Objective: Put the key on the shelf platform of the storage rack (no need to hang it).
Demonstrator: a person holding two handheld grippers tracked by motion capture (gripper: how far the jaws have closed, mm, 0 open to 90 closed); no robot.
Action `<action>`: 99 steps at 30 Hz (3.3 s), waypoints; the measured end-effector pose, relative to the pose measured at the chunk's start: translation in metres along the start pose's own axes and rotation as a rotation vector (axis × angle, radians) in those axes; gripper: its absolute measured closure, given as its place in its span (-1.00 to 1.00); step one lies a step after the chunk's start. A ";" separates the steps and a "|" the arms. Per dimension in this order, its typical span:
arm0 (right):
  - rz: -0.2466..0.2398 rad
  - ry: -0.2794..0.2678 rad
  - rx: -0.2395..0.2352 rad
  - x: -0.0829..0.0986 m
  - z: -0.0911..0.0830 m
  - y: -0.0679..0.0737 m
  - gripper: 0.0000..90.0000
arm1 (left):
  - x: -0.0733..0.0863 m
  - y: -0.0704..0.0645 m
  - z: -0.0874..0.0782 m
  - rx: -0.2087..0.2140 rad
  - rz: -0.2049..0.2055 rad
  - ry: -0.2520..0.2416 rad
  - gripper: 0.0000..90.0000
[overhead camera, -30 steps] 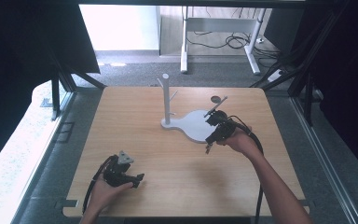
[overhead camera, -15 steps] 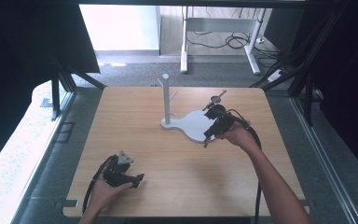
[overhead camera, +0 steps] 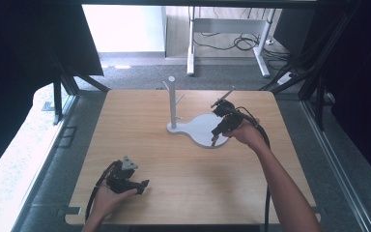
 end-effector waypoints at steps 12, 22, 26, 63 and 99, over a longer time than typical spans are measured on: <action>0.021 0.001 -0.010 -0.014 0.011 -0.011 0.99 | 0.000 0.001 -0.001 0.000 -0.007 -0.001 -0.55; 0.047 0.021 0.008 -0.020 0.023 -0.023 0.99 | 0.001 0.002 -0.001 -0.001 -0.007 -0.001 -0.55; 0.047 0.031 0.012 -0.023 0.028 -0.026 0.99 | 0.001 0.002 -0.001 -0.001 -0.006 0.002 -0.55; 0.133 0.038 0.060 -0.043 0.065 -0.065 0.99 | 0.002 0.005 -0.002 -0.002 -0.008 0.004 -0.55; 0.133 0.024 0.136 -0.026 0.102 -0.081 0.58 | 0.003 0.002 0.002 0.004 -0.005 0.013 -0.55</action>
Point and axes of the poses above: each handheld gripper's, and its own axes: z roughly forward along the jaws, x roughly out of its underside, y roughly to its left, the point moved 8 cm from there along z, roughly forward along the jaws, and after that the axes turned 7 degrees about -y, right-handed, at the moved point
